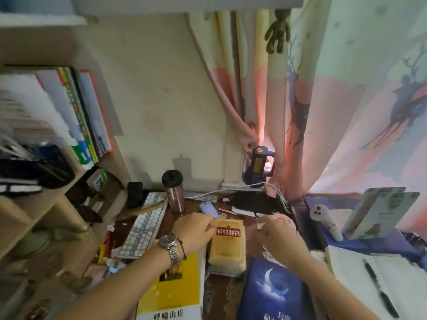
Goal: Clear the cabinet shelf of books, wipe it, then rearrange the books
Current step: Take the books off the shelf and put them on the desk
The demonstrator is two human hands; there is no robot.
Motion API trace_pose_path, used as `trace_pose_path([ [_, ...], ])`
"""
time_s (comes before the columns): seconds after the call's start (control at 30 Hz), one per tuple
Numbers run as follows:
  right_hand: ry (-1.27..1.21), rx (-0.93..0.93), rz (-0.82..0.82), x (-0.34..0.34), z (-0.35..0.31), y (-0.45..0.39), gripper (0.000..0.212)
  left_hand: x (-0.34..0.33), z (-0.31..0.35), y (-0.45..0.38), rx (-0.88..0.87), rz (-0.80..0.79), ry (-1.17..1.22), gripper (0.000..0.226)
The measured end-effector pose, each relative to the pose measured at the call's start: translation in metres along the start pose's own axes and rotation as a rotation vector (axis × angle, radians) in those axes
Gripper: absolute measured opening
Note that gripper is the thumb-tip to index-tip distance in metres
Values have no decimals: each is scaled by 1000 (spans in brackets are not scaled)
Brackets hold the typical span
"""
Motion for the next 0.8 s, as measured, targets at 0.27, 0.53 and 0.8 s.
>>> trace_pose_path([
  [0.27,-92,354,149,82,-126,-60,34,145,-72,28,101,238,43,25],
  [0.53,-200,646,242,147,-255,-93,25,268,-132,79,215,458,104,26],
  [0.8,-226,842,358,188,-348,-115,22,360,-168,112,295,674,59,24],
])
Point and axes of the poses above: each hand's wrist, its own y-axis away from the middle knuckle, its own x-axis out of the back of the hand, z = x × y, the point moved 3 cm from there along -y, towards the middle knuckle, and after that the axes turned 14 degrees about x, right-handed, at the moved point
